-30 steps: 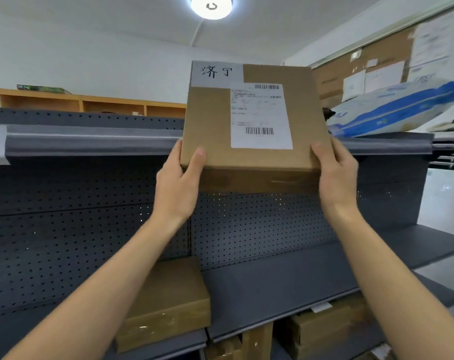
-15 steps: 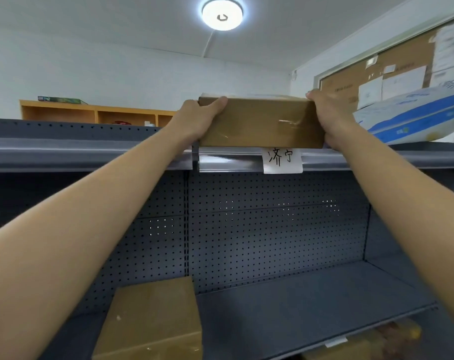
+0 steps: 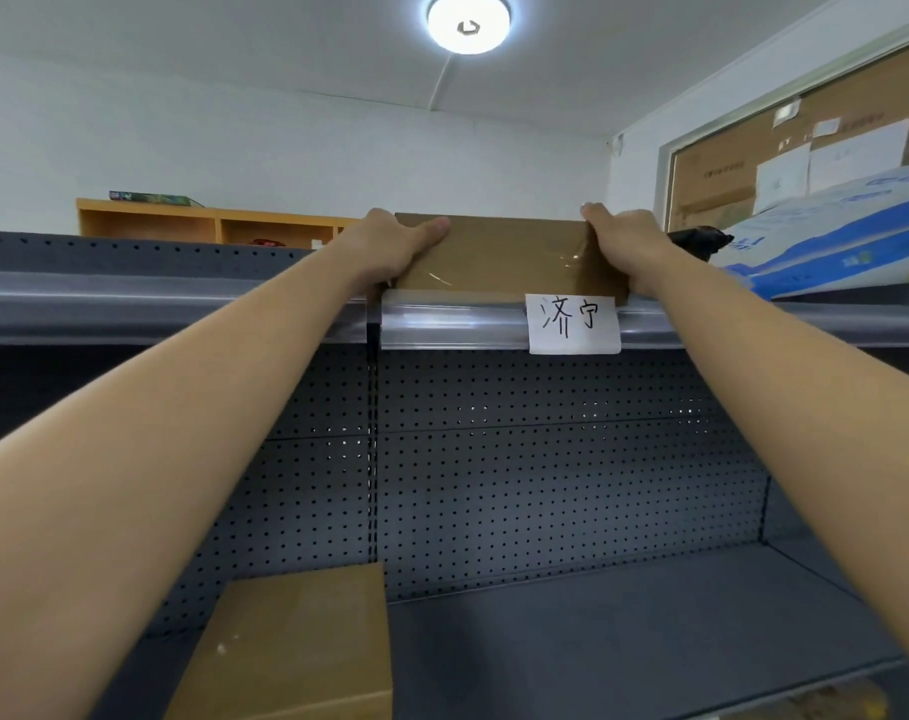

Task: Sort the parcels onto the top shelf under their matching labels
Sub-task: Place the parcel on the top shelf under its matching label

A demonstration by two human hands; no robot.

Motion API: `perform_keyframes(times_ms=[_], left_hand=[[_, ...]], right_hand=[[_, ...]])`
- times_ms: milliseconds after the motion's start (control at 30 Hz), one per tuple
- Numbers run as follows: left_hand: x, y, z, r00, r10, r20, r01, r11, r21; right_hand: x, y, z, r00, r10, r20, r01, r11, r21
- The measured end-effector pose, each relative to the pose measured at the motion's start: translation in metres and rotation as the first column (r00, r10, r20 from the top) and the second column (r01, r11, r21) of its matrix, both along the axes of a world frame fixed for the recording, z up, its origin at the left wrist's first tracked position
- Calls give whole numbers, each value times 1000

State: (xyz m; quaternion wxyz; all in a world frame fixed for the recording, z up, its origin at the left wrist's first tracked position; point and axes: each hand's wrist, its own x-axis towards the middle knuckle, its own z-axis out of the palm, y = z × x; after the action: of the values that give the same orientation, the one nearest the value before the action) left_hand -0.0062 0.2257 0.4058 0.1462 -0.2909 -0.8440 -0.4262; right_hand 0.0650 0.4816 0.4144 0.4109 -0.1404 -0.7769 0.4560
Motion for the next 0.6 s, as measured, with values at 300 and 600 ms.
perform_keyframes(times_ms=[300, 600], left_hand=[[-8, 14, -4, 983, 166, -79, -169, 985, -30], [12, 14, -21, 870, 344, -353, -325, 939, 114]], right_hand=[[-22, 10, -6, 992, -123, 14, 121, 987, 103], [-12, -6, -16, 976, -199, -89, 216, 934, 286]])
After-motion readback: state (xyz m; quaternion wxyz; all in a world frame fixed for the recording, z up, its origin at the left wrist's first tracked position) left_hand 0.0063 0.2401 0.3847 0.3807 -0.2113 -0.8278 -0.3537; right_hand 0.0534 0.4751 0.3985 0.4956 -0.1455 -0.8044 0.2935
